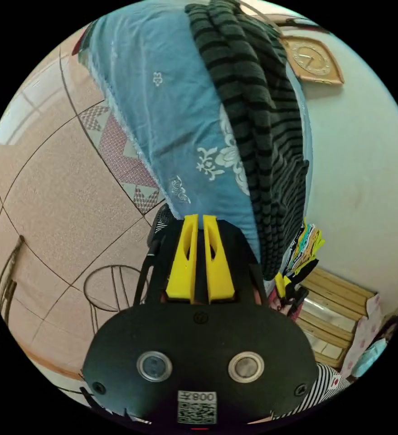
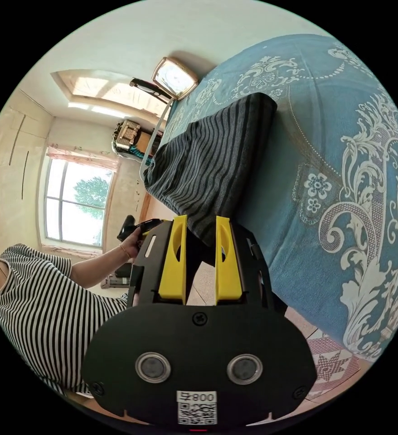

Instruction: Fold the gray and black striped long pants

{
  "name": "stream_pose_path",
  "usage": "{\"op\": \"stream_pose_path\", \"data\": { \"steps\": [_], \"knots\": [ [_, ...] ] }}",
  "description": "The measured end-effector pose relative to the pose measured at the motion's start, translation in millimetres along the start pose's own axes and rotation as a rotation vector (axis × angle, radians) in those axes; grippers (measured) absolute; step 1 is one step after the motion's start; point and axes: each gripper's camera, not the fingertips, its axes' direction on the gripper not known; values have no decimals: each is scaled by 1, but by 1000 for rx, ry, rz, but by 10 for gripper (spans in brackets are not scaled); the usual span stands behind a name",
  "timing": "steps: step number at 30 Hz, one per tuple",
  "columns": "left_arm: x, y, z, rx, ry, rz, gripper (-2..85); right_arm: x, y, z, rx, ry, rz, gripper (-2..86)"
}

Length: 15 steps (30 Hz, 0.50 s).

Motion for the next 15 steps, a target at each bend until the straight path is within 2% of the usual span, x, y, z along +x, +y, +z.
{"op": "stream_pose_path", "data": {
  "steps": [1,3,7,10,15],
  "knots": [
    [-16,0,4,4,57,-80,25,5,2,1,-9,-13,11,101],
    [-2,0,10,-30,0,66,16,10,4,4,-30,-6,22,101],
    [46,16,21,-40,-346,337,15,17,9,-1,-16,14,43,102],
    [57,24,46,-206,-144,439,35,25,10,-9,12,22,70,105],
    [63,53,51,-208,-226,516,44,32,15,-13,7,3,81,105]
  ]
}}
